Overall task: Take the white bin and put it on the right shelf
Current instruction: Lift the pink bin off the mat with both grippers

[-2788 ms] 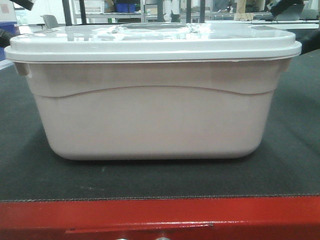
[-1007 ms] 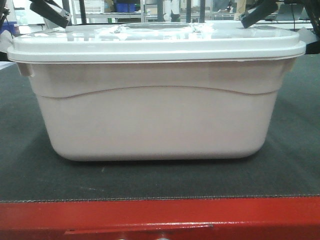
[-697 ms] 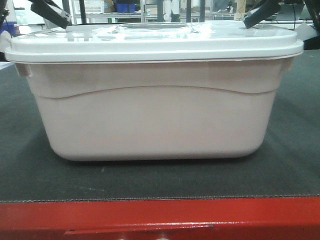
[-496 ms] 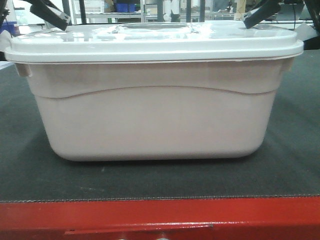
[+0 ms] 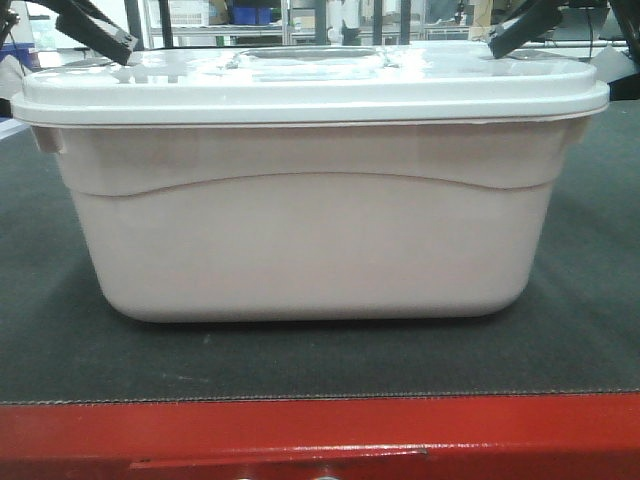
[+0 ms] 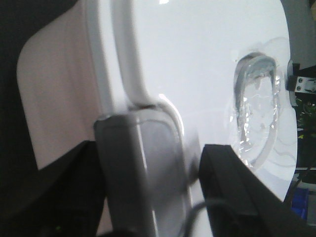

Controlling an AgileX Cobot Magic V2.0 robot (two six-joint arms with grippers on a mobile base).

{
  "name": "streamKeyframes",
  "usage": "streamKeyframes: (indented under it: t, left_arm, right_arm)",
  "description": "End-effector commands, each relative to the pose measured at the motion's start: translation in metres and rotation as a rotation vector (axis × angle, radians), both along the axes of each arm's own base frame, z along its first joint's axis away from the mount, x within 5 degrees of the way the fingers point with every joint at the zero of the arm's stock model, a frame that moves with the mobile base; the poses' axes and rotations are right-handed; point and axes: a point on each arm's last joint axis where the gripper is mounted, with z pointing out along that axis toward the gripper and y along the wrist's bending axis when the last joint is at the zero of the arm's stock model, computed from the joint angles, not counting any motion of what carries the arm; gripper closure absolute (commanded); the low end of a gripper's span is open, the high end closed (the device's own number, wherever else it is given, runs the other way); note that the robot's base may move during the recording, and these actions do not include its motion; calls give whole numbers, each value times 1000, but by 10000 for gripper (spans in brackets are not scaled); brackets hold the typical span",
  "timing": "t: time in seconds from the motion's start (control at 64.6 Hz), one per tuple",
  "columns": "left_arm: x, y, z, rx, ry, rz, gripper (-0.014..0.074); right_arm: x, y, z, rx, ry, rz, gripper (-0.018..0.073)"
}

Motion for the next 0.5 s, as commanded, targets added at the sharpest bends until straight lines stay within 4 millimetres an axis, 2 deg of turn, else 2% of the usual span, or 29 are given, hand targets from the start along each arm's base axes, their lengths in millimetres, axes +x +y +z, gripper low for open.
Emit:
streamKeyframes:
  t: [0.0,0.279,0.48]
  left_arm:
    - [-13,-12,35,-146,-79,-118,334]
    - [-15,-12,72,-141,-204,-144,334]
    - [-33,-12,104,-133,-311,-151,334]
  right_arm:
    - [-22,10,38,102,-103,140,150]
    - [-47,13,74,72,-244,159,150]
    - [-66,16,96,62,-325,163,150]
